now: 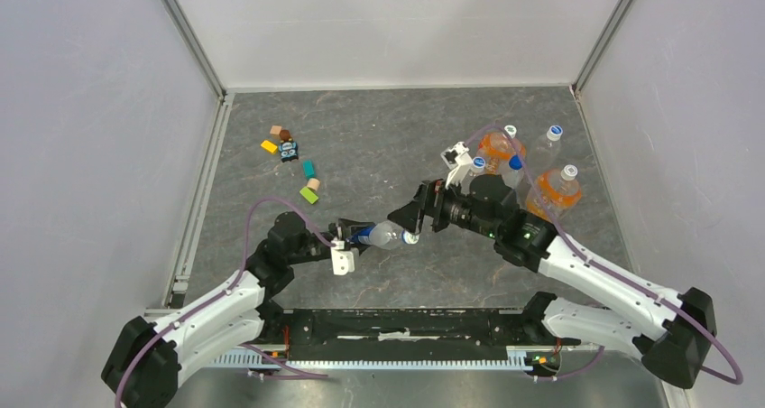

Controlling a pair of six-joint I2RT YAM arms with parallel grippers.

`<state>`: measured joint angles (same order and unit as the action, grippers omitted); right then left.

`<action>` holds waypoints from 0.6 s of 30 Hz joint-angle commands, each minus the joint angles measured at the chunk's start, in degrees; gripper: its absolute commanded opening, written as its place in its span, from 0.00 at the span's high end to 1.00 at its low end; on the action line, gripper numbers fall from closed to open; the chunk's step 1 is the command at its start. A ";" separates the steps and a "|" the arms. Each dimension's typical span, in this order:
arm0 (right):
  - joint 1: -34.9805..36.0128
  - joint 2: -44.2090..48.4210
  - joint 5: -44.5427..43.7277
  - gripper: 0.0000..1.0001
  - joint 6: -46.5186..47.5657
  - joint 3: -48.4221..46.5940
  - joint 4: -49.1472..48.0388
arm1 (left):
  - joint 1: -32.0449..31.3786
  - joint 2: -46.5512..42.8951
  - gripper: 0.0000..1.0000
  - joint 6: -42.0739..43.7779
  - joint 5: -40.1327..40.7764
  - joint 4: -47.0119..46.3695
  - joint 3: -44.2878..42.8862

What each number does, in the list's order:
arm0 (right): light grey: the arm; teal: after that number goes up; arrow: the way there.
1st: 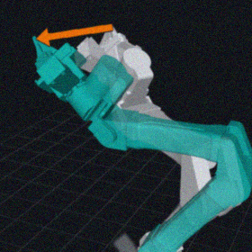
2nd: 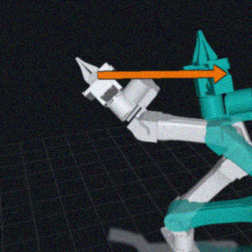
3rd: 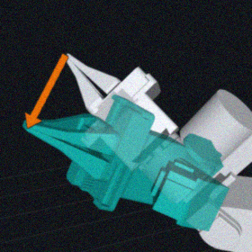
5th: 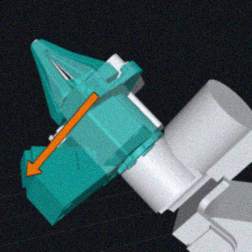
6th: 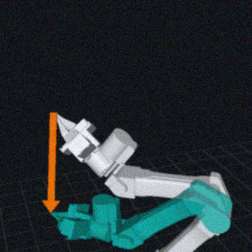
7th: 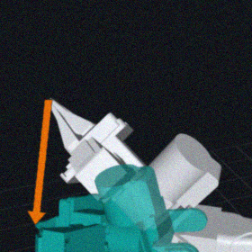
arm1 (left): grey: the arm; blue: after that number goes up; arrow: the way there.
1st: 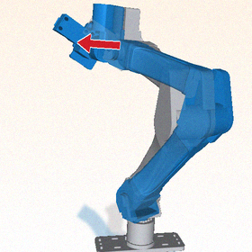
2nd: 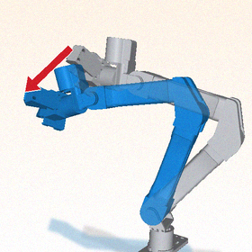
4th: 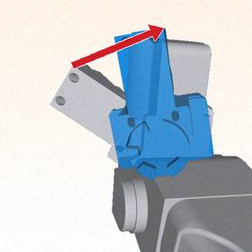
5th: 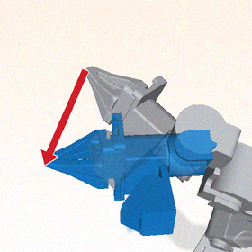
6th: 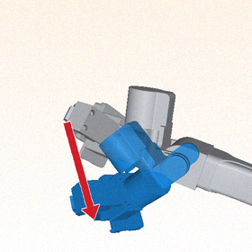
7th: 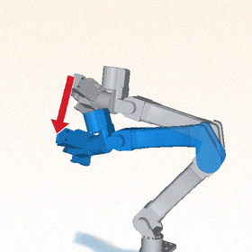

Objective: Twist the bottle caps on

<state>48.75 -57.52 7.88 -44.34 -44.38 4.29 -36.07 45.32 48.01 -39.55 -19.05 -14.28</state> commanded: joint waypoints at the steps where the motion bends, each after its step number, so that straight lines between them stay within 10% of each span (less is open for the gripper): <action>1: -1.15 4.39 -0.21 0.02 13.54 -3.65 -2.25 | -0.16 0.68 0.54 1.29 -2.15 -1.99 -2.21; 13: -1.38 18.27 21.19 0.05 67.75 0.34 4.88 | -0.22 2.99 0.49 -3.23 -4.45 0.81 -4.34; 18: -1.37 17.70 29.30 0.21 78.90 -4.38 16.15 | -0.22 3.96 0.49 -3.85 -5.97 1.08 -4.87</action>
<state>47.35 -38.63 27.44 18.79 -44.69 10.81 -36.12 48.66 46.54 -42.44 -17.30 -16.51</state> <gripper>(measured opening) 0.847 0.513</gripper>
